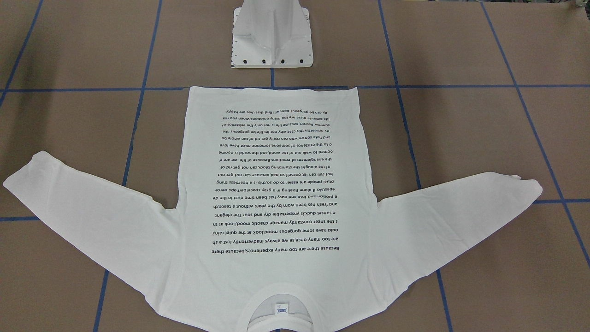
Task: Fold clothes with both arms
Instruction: 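Lower the right gripper to the cuff of the sleeve nearest it and grasp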
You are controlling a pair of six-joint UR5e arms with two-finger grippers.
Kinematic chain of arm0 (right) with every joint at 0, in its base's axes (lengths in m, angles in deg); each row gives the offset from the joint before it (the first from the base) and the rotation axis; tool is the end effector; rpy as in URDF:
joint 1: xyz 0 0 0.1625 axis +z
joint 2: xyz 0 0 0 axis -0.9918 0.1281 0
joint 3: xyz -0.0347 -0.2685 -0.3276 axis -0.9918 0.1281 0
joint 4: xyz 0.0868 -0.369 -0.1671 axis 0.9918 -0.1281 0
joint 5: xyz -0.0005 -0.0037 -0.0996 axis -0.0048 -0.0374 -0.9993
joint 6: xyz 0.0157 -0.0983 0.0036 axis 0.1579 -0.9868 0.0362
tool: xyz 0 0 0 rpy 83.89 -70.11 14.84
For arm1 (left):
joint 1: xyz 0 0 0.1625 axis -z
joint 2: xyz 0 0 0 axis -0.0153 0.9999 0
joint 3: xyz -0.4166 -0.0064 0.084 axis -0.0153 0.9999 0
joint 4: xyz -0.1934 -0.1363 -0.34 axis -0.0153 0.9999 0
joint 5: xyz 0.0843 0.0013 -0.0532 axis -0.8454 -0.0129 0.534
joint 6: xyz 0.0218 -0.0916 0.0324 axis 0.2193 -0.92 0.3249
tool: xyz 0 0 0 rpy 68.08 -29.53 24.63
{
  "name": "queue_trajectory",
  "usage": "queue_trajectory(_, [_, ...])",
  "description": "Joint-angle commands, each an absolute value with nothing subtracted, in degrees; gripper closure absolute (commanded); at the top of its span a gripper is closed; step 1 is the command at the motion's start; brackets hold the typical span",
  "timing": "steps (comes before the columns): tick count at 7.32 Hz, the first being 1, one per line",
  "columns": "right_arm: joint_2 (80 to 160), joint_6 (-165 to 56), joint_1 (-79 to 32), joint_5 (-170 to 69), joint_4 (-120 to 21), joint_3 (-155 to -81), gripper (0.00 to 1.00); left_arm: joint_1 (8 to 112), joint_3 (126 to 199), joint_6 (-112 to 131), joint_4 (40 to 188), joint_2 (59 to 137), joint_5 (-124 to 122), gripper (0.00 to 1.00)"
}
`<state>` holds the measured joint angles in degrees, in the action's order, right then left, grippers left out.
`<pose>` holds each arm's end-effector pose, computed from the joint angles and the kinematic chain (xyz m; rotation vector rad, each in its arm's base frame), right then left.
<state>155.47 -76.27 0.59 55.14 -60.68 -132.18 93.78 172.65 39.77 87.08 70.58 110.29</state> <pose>0.0250 -0.3921 0.6305 0.0573 -0.6774 -0.2277 -0.0875 -0.4312 0.6304 0.1630 0.7335 0.2272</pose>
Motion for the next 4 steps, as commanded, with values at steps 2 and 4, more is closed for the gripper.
queue_trajectory(2, [155.12,-76.27,0.59,55.29,-60.60,-132.36,0.00,93.78,175.64,39.68,86.91,70.60,110.29,0.00])
queue_trajectory(4, [154.77,-76.28,0.59,55.64,-60.42,-135.85,0.00,93.78,180.30,39.60,86.91,70.77,109.86,0.00])
